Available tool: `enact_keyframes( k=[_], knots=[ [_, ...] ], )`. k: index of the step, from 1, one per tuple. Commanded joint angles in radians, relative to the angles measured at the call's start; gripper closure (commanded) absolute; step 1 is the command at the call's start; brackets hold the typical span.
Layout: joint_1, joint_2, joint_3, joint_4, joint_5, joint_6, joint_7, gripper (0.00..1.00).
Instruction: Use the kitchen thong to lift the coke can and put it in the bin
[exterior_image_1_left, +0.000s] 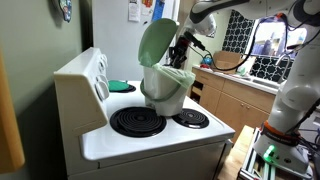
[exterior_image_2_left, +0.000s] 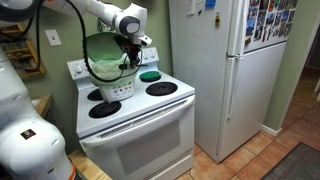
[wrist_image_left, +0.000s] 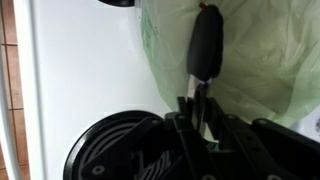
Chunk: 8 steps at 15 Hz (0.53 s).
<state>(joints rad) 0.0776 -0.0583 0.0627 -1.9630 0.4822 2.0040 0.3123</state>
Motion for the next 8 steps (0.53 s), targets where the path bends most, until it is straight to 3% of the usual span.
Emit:
enact_keyframes(
  k=[1, 3, 5, 8],
  knots=[
    [-0.012, -0.082, -0.019, -0.119, 0.131, 0.117, -0.139, 0.94],
    [-0.016, -0.098, -0.026, -0.138, 0.148, 0.123, -0.171, 0.94],
    [-0.03, -0.096, -0.029, -0.144, 0.084, 0.047, -0.091, 0.94],
    [-0.041, -0.113, -0.031, -0.184, 0.046, 0.054, -0.085, 0.94]
  ],
)
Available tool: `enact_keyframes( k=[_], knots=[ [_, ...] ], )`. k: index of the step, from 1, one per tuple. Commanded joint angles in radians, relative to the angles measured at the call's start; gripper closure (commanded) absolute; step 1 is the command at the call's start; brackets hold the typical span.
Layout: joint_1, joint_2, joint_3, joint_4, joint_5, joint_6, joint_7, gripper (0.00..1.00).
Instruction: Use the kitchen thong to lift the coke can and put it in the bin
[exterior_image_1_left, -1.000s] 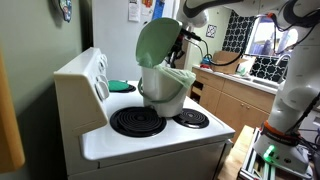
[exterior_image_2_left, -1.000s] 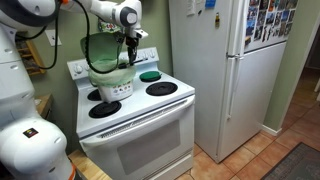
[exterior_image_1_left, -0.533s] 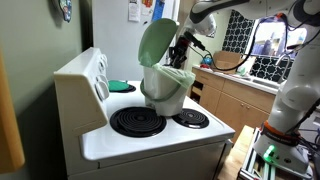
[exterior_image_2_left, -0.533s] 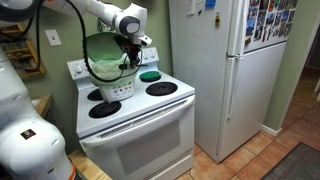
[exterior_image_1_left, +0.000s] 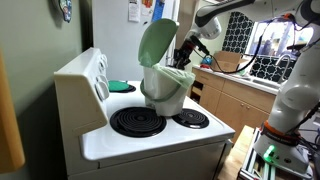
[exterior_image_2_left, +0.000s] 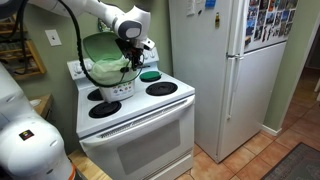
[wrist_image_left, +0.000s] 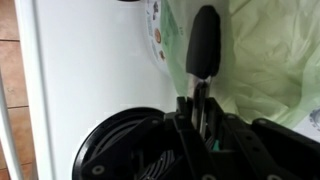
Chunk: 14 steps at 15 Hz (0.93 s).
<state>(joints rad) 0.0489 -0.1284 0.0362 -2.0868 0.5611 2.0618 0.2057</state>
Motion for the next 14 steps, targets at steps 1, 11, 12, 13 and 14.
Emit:
enact_keyframes(
  k=[1, 11, 12, 13, 14],
  knots=[
    [-0.013, -0.049, -0.006, -0.073, -0.035, 0.006, 0.015, 0.94],
    [-0.033, 0.14, -0.018, -0.124, -0.173, 0.052, 0.022, 0.94],
    [-0.034, 0.166, -0.021, -0.122, -0.163, 0.07, 0.007, 0.94],
    [-0.034, 0.193, -0.022, -0.118, -0.172, 0.082, 0.01, 0.94],
    [-0.035, 0.22, -0.024, -0.112, -0.181, 0.088, 0.022, 0.94]
  ],
)
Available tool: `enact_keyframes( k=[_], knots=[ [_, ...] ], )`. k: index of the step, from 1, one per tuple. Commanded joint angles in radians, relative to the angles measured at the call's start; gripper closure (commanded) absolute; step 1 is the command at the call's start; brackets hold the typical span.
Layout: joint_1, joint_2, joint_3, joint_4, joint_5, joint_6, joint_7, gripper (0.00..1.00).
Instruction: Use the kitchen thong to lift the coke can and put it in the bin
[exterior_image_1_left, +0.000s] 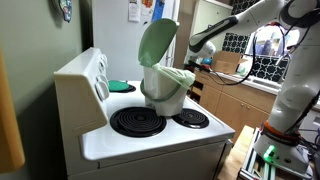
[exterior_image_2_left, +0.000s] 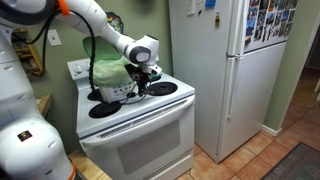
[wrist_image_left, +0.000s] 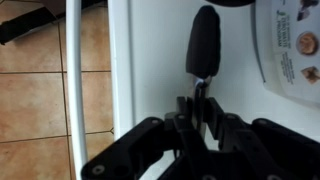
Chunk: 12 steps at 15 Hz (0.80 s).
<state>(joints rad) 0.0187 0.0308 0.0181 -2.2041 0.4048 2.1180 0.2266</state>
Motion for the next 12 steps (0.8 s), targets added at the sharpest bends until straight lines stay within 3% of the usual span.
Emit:
enact_keyframes(
  k=[1, 6, 7, 9, 12],
  knots=[
    [-0.005, 0.081, -0.007, 0.011, -0.027, 0.039, 0.008, 0.94],
    [-0.004, 0.134, -0.009, 0.03, -0.037, 0.059, 0.036, 0.94],
    [-0.004, 0.131, -0.009, 0.033, -0.033, 0.06, 0.041, 0.52],
    [-0.003, 0.105, -0.007, 0.03, -0.023, 0.054, 0.051, 0.45],
    [0.006, 0.048, -0.007, 0.028, -0.06, 0.03, 0.099, 0.23]
  ],
)
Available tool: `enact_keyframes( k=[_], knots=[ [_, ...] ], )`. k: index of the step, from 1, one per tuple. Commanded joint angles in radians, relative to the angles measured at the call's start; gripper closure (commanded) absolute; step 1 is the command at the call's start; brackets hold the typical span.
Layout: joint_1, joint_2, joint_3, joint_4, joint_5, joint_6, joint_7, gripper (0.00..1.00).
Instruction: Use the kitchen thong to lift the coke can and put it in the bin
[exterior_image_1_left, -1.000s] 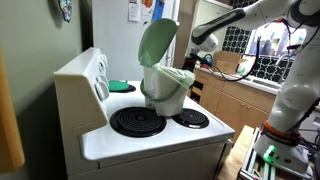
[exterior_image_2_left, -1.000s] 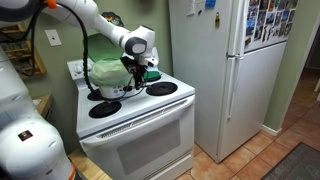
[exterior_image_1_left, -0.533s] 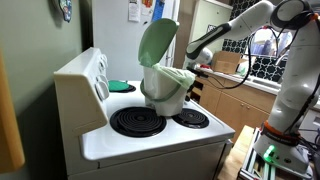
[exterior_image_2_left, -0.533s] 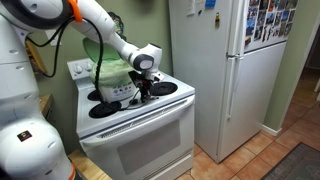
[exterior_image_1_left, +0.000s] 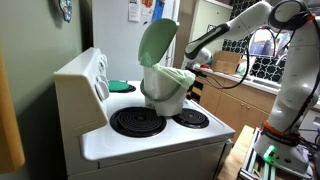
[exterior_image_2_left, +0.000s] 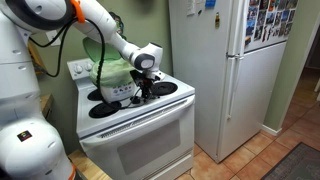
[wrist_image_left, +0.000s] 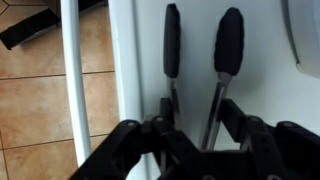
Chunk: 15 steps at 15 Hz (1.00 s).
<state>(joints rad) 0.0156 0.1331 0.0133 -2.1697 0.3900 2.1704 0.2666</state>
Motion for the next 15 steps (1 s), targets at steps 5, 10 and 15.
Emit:
enact_keyframes(
  k=[5, 10, 15],
  knots=[
    [0.004, -0.014, 0.003, 0.043, -0.016, -0.03, 0.054, 0.0],
    [-0.003, 0.018, 0.004, 0.067, 0.054, -0.025, 0.051, 0.0],
    [0.036, -0.172, 0.014, -0.014, -0.06, -0.081, 0.206, 0.0]
  ],
)
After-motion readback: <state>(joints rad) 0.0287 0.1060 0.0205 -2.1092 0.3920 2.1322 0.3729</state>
